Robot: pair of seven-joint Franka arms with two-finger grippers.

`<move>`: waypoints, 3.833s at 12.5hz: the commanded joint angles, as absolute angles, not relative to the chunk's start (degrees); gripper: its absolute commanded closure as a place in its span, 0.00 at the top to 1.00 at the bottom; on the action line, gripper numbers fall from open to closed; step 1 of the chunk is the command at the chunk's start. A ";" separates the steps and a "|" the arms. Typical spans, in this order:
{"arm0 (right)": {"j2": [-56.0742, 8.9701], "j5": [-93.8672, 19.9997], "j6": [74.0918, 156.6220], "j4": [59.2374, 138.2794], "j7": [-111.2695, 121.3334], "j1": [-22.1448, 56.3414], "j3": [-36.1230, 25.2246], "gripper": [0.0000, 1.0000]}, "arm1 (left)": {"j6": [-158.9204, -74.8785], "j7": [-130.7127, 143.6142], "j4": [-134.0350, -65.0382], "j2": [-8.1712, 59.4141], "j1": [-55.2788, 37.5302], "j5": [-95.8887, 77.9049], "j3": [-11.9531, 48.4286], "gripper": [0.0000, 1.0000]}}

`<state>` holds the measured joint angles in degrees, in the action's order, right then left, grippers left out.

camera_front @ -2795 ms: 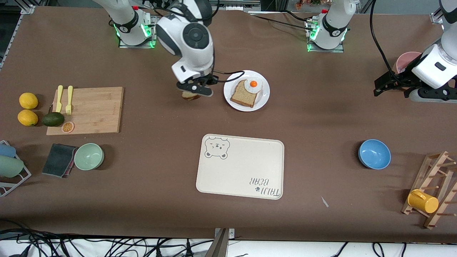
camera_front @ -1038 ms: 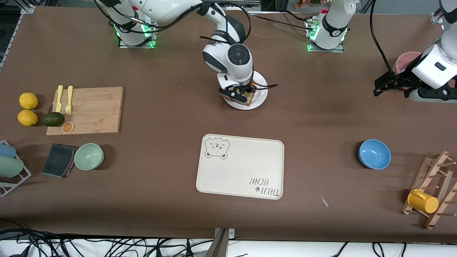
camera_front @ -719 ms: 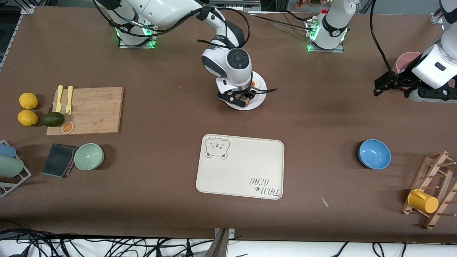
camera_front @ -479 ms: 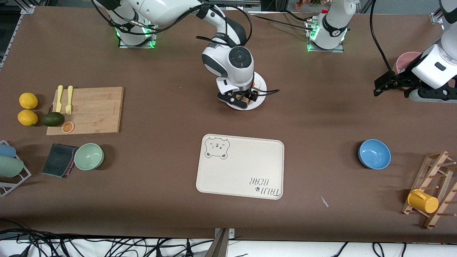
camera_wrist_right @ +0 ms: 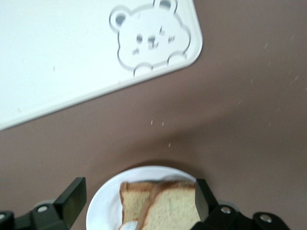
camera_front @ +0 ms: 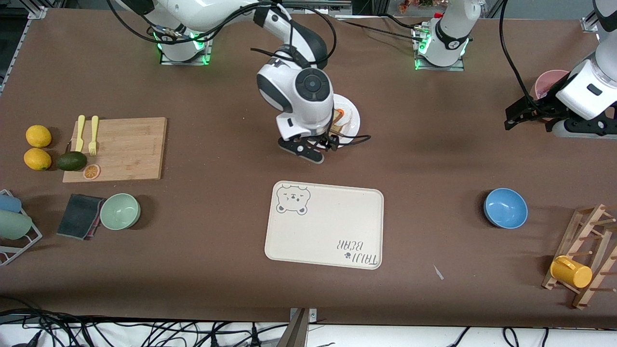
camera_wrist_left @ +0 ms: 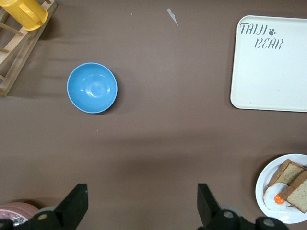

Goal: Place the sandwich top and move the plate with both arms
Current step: 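Lay the bread on the plate and return the right gripper, then reach the left gripper to the white plate rim and grasp it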

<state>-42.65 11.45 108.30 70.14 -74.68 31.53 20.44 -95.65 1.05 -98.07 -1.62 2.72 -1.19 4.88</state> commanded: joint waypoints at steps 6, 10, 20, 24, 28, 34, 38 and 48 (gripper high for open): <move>-38.24 10.46 97.67 67.15 -56.02 23.12 20.75 1.00 | -95.10 1.76 -97.47 -1.49 2.55 0.26 5.01 1.00; -32.27 3.80 89.76 67.24 -41.00 21.27 12.77 1.00 | -95.10 1.76 -97.47 -1.49 2.64 0.26 5.01 1.00; -14.79 -1.41 84.19 79.26 -7.58 7.57 4.22 1.00 | -91.86 0.79 -97.47 1.57 1.76 -6.66 5.53 1.00; -6.52 -0.88 83.94 83.84 -6.86 4.14 3.96 1.00 | -89.65 0.70 -97.91 5.96 1.32 -11.84 9.57 1.00; 0.16 -0.35 83.58 89.29 -4.23 1.94 3.34 1.00 | -90.43 -4.37 -97.91 16.93 1.14 -22.39 11.16 1.00; -0.53 -0.35 83.06 87.10 -4.39 1.93 0.62 1.00 | -103.33 -28.27 -107.90 25.05 1.23 -35.55 13.36 0.98; -1.66 -0.96 83.14 86.92 -4.49 1.41 0.18 1.00 | -106.78 -31.46 -112.58 25.05 -0.08 -38.32 14.06 0.92; -2.28 -0.44 85.95 85.25 -4.31 0.97 -0.79 1.00 | -129.97 -51.76 -126.82 26.10 -1.66 -54.64 21.27 0.77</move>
<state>-2.07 -0.27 85.07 86.12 -4.53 1.61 -0.83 -126.03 -47.83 -124.33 26.74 -1.05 -50.08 20.20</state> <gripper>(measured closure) 0.000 0.220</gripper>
